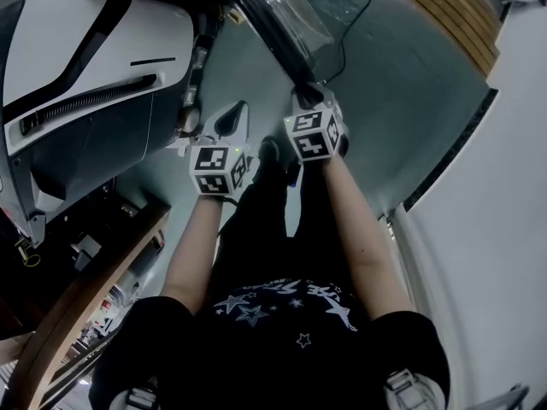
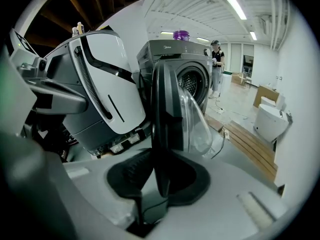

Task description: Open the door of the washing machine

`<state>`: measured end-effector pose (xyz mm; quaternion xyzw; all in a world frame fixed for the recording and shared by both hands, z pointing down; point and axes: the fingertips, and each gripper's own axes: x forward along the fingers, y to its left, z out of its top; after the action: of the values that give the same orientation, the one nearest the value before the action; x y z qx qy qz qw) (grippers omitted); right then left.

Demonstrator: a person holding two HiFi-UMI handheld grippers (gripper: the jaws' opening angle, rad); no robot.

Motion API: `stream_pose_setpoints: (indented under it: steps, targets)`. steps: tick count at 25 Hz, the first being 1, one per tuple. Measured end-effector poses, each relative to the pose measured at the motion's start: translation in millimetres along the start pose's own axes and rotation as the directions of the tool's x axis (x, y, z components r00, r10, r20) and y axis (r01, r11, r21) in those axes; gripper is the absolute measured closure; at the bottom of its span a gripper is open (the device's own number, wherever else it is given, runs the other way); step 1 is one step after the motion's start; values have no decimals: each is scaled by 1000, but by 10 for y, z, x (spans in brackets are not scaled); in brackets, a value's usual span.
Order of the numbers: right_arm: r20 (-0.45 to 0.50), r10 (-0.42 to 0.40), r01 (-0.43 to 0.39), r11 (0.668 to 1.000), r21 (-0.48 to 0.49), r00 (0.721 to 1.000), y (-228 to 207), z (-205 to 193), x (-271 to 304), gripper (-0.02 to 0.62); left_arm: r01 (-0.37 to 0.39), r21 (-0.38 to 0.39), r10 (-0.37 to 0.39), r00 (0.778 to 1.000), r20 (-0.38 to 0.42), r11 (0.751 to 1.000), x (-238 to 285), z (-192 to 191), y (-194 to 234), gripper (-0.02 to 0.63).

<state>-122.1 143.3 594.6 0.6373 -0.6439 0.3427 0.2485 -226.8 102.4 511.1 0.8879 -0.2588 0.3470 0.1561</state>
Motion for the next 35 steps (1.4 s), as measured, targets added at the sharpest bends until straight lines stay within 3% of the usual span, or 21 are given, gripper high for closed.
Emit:
stream_pose_setpoints:
  steps: [17, 23, 28, 35]
  targets:
    - [-30, -63, 67, 987, 145, 998, 1010, 98, 243, 499, 44, 13, -44, 999, -8, 999, -514, -459, 814, 595]
    - [-46, -81, 87, 981, 172, 996, 1205, 148, 324, 495, 70, 25, -70, 998, 2, 997, -618, -529, 1014, 595]
    - [-61, -83, 96, 964, 248, 995, 1271, 117, 334, 492, 106, 33, -106, 994, 24, 994, -717, -524, 1101, 595]
    - [-67, -122, 135, 962, 237, 990, 1340, 266, 33, 466, 142, 46, -144, 989, 44, 989, -878, -394, 1227, 595]
